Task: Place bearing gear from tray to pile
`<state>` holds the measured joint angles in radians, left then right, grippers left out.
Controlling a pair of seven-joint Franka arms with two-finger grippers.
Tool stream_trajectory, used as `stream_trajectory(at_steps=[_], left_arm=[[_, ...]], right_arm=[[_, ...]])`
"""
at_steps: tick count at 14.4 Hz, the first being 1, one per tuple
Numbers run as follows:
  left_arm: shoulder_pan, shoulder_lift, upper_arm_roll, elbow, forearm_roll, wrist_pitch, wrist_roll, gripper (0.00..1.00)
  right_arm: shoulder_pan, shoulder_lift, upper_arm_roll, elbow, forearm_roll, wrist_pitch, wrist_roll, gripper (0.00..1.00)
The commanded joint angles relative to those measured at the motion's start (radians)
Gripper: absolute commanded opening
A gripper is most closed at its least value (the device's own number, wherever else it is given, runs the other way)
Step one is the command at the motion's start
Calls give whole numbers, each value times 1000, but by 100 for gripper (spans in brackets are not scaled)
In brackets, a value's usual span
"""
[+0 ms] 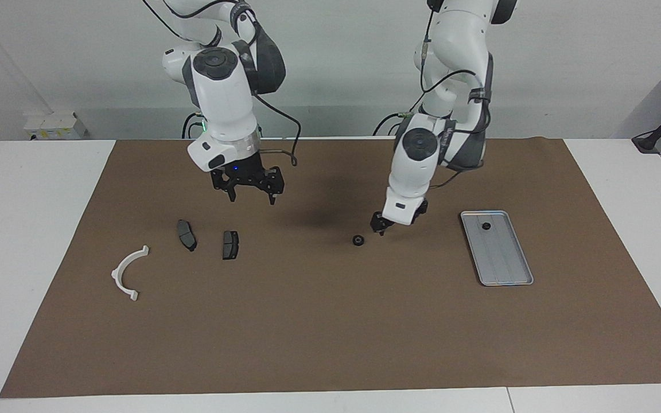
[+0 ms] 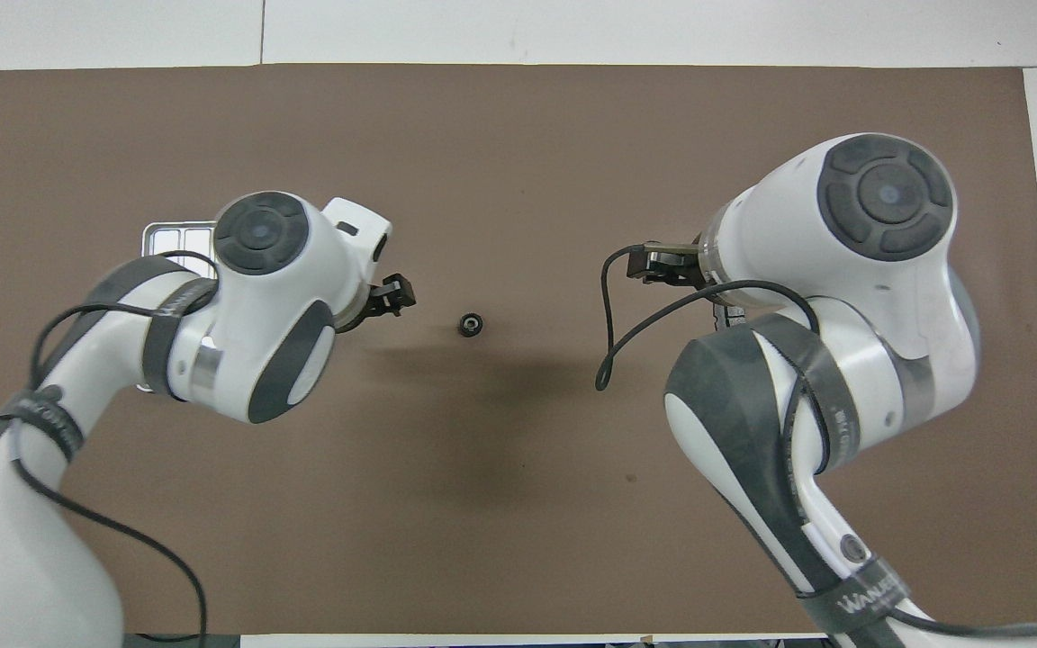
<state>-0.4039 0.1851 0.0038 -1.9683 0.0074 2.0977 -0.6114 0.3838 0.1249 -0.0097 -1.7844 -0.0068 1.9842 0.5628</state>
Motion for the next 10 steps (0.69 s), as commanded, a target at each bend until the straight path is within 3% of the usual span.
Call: stream_trajectory(at_steps=[1,6,8,10], left_arm=[[136,-121,-8,-141,8,5,259,100],[342,-121,-8,-175,6,59,582,100],[349,-104,-7,-208,6,138,591,90],[361,-72,-5,-222,6,189,613,83]], right_arm=[[55,68,-6,3,19,77,138,100],[152,226,-7,135,4,119,362,100],[184,297,-7,222,1,87,419,99],[227,417,-12,357,-25,9,485,97]])
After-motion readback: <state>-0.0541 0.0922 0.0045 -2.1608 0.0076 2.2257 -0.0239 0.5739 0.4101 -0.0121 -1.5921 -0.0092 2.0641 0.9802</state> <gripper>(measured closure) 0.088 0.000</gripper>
